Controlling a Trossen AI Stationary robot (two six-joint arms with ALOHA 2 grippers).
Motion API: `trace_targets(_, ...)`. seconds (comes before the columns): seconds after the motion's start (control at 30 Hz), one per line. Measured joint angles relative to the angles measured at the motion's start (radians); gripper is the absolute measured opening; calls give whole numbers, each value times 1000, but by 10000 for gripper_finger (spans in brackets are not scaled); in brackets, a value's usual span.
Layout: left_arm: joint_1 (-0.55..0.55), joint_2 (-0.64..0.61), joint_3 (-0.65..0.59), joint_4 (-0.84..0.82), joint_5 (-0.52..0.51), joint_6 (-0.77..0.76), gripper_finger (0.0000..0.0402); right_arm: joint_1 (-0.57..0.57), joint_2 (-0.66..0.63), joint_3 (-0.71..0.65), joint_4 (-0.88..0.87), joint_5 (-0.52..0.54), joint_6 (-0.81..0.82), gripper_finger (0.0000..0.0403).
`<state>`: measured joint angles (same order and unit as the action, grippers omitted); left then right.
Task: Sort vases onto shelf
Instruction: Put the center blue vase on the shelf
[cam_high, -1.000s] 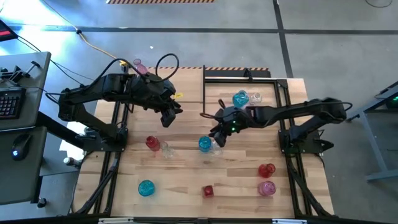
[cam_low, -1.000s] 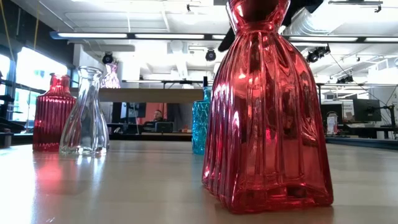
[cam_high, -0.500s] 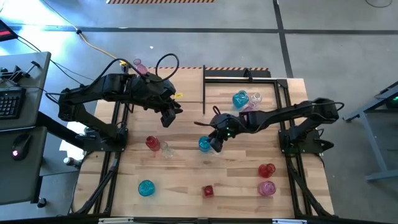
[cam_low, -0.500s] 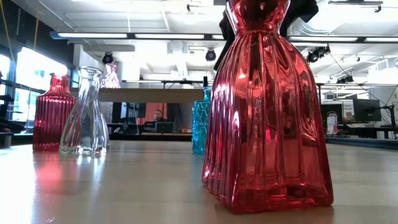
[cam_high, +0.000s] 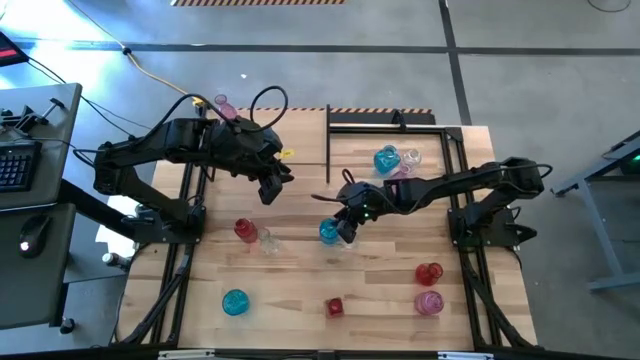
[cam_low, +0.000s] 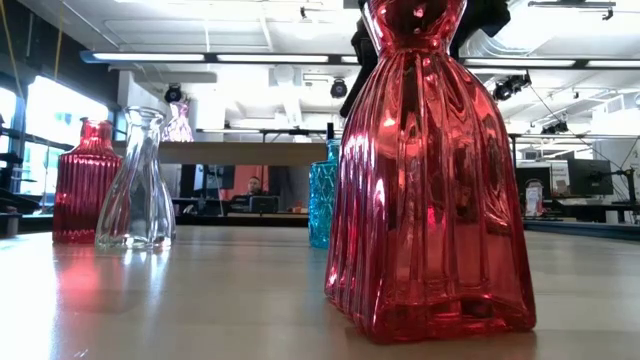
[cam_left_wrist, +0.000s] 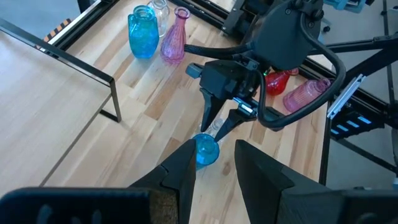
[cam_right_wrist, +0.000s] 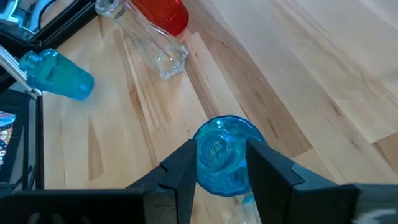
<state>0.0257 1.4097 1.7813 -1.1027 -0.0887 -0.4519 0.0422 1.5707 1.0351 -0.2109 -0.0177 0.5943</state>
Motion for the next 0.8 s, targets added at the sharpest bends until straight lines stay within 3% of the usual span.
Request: trace_targets(0.8,0,0,0,0,-1,0,101,-16,0,0,-1,-27,19,117)
